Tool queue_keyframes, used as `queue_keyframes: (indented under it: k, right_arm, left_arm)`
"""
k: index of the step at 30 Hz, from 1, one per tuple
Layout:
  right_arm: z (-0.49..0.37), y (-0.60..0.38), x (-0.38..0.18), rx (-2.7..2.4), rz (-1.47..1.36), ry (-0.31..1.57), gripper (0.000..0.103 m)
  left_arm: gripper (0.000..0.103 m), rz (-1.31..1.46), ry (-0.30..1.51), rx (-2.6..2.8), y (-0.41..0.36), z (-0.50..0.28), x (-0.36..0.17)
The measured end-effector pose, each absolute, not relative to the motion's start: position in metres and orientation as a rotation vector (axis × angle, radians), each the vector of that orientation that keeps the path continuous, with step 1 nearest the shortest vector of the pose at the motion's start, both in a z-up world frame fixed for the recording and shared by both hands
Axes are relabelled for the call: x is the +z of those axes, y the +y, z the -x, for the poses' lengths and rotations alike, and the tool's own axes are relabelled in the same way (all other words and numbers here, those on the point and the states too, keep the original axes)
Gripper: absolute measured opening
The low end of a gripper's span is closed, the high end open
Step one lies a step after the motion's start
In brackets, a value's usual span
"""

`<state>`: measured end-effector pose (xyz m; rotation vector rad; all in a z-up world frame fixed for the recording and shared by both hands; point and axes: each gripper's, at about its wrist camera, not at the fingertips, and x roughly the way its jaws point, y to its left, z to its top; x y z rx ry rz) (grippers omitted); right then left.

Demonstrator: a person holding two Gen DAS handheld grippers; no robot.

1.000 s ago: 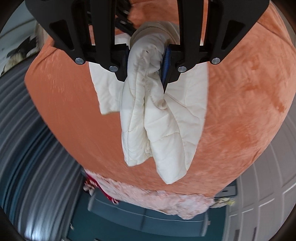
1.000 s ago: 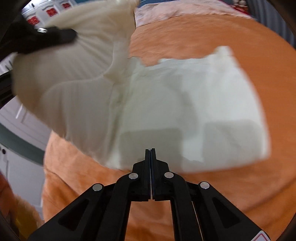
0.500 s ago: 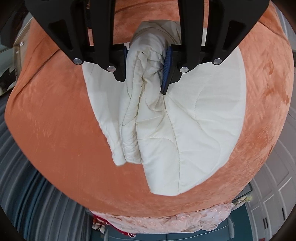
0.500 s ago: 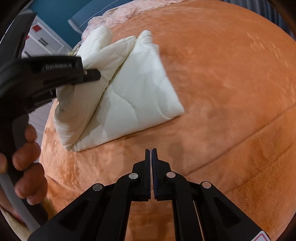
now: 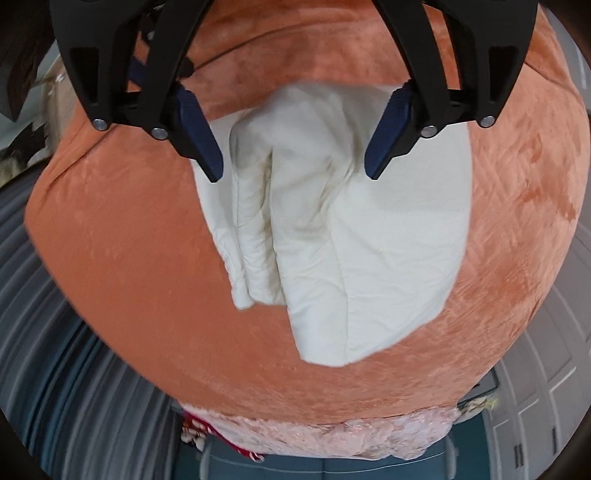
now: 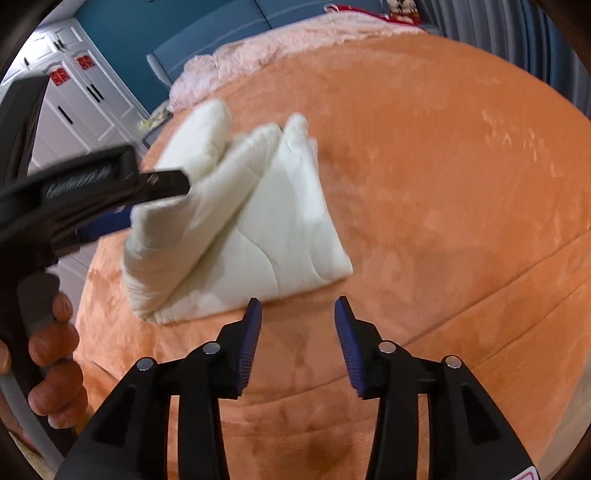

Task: Fold large clothes

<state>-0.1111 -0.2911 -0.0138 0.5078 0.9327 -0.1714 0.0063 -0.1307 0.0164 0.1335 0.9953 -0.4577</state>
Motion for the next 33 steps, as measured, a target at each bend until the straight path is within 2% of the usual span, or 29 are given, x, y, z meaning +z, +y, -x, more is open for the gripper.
queue_keyframes:
  k: [2, 6, 12, 20, 22, 23, 26, 33]
  right_arm:
    - [0.107, -0.289, -0.001, -0.153, -0.497, 0.909, 0.052]
    - [0.085, -0.28, 0.022, -0.103, -0.474, 0.86, 0.059]
    - [0.039, -0.266, 0.026, -0.064, -0.454, 0.881, 0.061]
    - [0.005, -0.229, 0.025, -0.042, -0.312, 0.934, 0.06]
    - [0.0, -0.224, 0.016, -0.045, -0.267, 0.97, 0.04]
    - [-0.003, -0.225, 0.011, -0.046, -0.26, 0.995, 0.019]
    - [0.005, -0.241, 0.013, -0.068, -0.298, 0.977, 0.01]
    - [0.039, -0.286, 0.01, -0.181, -0.337, 0.959, 0.008]
  left_arm:
    - [0.09, -0.101, 0.967, -0.435, -0.109, -0.005, 0.028]
    - [0.09, -0.064, 0.96, -0.354, -0.067, -0.01, 0.03]
    - [0.09, -0.043, 1.034, -0.198, -0.009, -0.022, 0.0]
    - [0.09, -0.051, 1.105, -0.116, 0.014, -0.027, -0.038]
    - [0.089, -0.041, 1.12, -0.123, 0.016, -0.028, -0.044]
    - [0.089, -0.035, 1.125, -0.127, 0.017, -0.029, -0.046]
    - [0.089, -0.024, 1.131, -0.143, 0.015, -0.03, -0.046]
    - [0.088, 0.039, 1.111, -0.192, 0.008, -0.034, -0.029]
